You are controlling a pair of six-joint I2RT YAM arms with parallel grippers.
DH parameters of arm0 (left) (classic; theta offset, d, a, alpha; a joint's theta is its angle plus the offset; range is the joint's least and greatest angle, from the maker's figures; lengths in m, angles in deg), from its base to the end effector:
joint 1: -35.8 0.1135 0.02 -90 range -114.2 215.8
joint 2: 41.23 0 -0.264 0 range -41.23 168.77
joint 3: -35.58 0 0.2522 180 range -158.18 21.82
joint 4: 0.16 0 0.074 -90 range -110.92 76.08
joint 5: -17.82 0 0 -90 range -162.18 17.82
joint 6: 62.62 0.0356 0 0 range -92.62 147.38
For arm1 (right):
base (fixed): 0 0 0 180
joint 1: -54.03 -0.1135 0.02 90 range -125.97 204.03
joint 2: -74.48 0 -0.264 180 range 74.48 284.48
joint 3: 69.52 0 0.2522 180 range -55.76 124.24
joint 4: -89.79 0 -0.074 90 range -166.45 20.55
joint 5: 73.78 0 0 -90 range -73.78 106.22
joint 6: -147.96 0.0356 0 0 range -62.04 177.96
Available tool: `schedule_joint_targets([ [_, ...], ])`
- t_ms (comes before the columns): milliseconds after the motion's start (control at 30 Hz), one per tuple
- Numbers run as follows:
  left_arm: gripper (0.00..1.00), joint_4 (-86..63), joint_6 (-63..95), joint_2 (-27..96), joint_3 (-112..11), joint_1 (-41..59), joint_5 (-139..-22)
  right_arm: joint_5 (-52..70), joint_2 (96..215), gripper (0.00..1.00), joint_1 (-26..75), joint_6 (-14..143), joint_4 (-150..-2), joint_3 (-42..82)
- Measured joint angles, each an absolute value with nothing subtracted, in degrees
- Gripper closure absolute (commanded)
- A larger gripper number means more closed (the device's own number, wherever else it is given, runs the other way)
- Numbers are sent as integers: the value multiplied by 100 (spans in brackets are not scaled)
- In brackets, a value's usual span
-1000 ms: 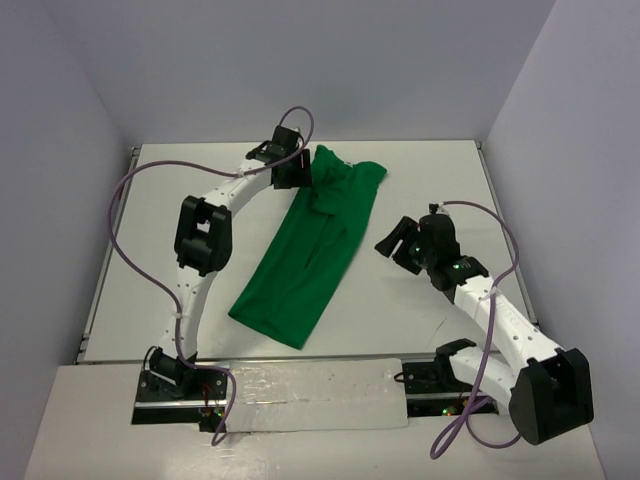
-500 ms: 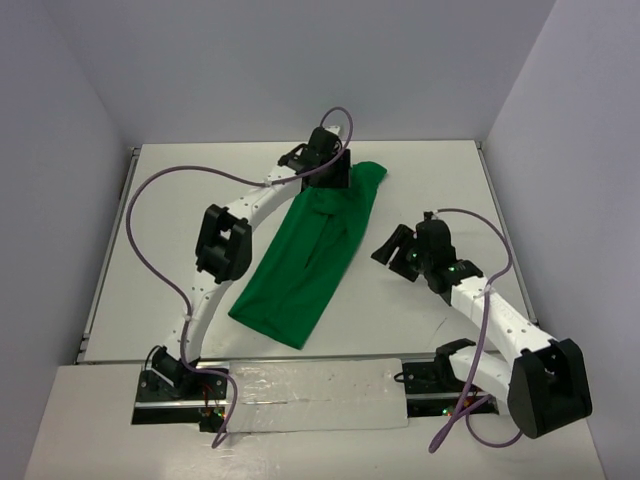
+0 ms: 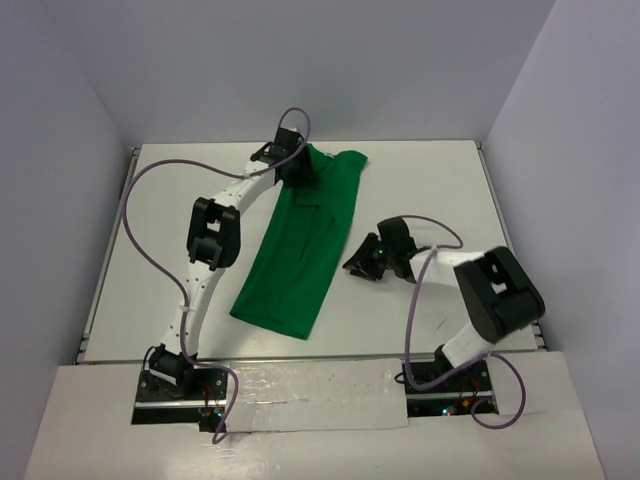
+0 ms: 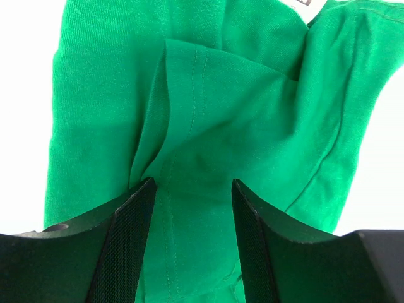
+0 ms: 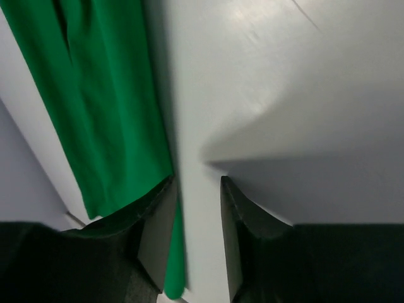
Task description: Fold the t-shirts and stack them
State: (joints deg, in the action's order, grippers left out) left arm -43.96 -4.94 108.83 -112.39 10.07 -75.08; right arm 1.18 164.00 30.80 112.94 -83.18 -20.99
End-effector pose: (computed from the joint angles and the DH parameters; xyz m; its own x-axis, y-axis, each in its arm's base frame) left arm 0.5191 -0.2521 0.1574 -0.7954 -0.2094 -0.5688 0.0474 0.9140 -0.4028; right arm 0.2543 0.1192 0.1315 -0.8346 0.5025 -0.2259 0.2493 0.7101 0.6585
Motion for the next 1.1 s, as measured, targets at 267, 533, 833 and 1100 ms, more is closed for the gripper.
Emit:
schedule_joint_targets([
  [267, 41, -4276, -831, 11204, -11718, 1542, -7775, 331, 18127, 53, 3285, 11405, -8267, -90],
  [533, 29, -3852, -1180, 11060, -11371, 1730, -8008, 316, 17720, 22, 3594, 11128, -8153, -38],
  [833, 27, -3808, -1201, 7772, -8732, 1623, -7739, 280, 15918, 27, 2195, 11400, -8457, -2344],
  [1100, 28, -3413, -1302, 4402, -6379, 1529, -7098, -99, 16676, 80, 1044, 11960, -9590, -2411],
])
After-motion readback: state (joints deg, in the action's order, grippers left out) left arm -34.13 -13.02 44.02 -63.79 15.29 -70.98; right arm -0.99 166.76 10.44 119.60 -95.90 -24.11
